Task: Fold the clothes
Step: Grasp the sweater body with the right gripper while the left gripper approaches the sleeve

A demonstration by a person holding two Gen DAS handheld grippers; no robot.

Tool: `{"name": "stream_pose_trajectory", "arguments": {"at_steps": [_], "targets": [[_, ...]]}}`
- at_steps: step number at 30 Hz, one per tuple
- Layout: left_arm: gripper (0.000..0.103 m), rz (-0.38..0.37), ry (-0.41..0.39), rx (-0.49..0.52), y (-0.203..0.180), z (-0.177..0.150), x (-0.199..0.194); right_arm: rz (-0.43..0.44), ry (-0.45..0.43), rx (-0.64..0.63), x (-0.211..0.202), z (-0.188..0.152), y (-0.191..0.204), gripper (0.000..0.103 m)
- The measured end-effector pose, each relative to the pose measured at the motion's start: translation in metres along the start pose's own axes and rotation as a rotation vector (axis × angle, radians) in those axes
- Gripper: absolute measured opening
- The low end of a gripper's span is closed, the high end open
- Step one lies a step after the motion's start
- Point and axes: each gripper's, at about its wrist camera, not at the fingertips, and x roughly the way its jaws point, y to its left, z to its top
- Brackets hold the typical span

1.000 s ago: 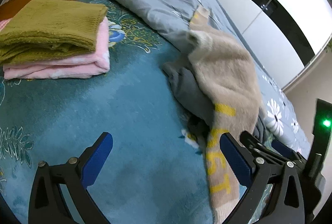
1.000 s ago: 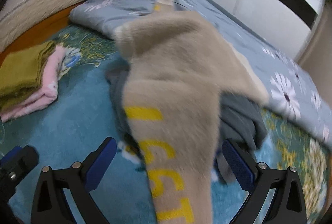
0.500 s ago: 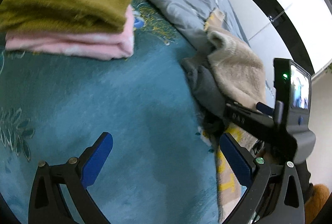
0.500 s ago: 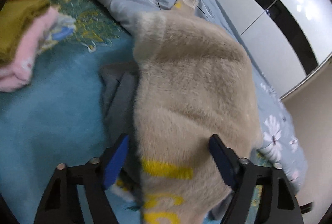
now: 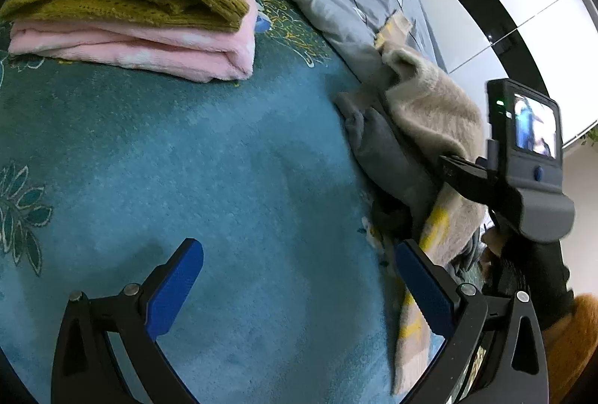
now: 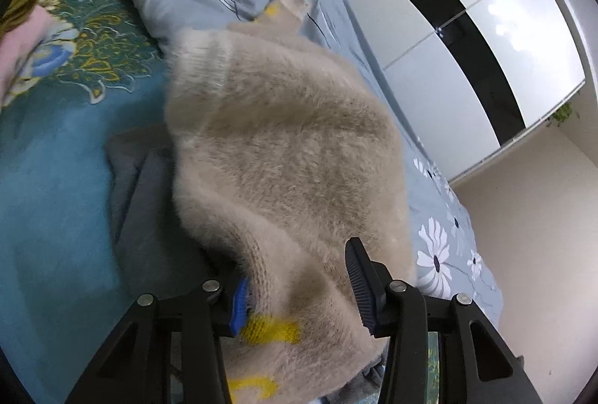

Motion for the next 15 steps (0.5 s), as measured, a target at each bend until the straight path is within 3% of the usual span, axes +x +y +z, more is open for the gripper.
{"name": "stream_pose_trajectory", "arguments": {"at_steps": [4,5,9,15], "targets": [[0.103,-0.004,0.001,0.001,0.001,-0.001,-0.004,0.060,0.022,0.028,0.001,0.006,-0.012,0.045],[0.103,-0.002,0.000,0.002,0.002,-0.002,-0.006,0.097,0.025,0.032,-0.001,0.006,-0.018,0.032],[0.103,0.004,-0.009,-0.002,0.006,-0.003,-0.015,0.202,0.040,0.012,-0.012,0.000,-0.043,0.013],[0.103,0.008,-0.011,-0.004,0.004,-0.010,-0.027,0.281,-0.036,0.134,-0.050,-0.023,-0.111,0.009]]}}
